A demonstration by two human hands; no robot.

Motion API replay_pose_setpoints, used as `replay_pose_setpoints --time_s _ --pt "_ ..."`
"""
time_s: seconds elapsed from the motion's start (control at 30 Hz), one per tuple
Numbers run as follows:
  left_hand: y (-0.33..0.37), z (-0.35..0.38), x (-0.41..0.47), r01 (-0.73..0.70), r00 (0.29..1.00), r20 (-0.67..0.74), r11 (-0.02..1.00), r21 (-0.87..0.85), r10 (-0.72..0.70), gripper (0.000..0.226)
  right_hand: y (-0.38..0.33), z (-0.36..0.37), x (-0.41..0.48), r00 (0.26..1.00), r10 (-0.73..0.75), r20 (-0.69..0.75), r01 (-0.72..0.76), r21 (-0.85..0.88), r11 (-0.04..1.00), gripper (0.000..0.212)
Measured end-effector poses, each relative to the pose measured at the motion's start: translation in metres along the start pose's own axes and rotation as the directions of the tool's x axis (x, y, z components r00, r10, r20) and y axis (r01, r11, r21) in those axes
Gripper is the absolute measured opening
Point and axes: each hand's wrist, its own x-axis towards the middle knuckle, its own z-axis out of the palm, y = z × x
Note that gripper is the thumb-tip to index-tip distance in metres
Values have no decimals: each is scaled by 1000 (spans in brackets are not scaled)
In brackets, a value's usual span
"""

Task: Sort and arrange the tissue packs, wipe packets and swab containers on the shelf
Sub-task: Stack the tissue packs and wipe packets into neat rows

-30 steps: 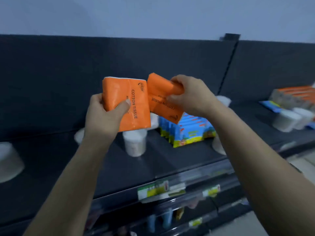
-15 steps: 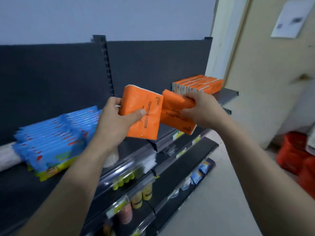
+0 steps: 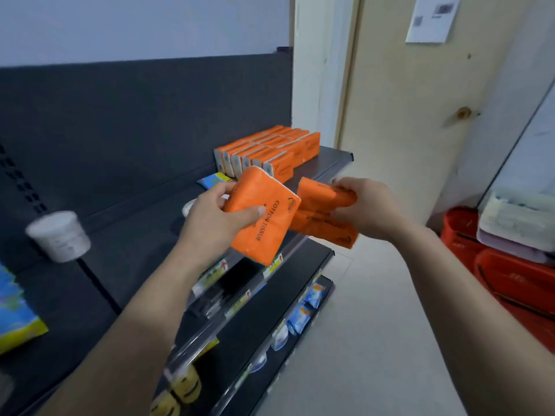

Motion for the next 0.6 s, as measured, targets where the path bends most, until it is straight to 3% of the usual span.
replay_pose_setpoints --time_s 0.27,0.33,0.43,0.6 --pt "-11 77 127 2 1000 23 998 -60 0 32 71 -6 117 998 50 -29 -51 -24 998 35" --pt "-12 91 164 -4 1000 -6 1000 3 4 28 85 -9 153 998 53 -22 -54 -31 998 36" --pt "-10 113 213 -16 1000 6 995 101 16 31 108 -15 206 996 67 -51 -69 -34 997 39" --pt "-12 158 271 -64 989 143 968 245 29 50 146 -14 279 990 115 -80 -120 -60 991 44"
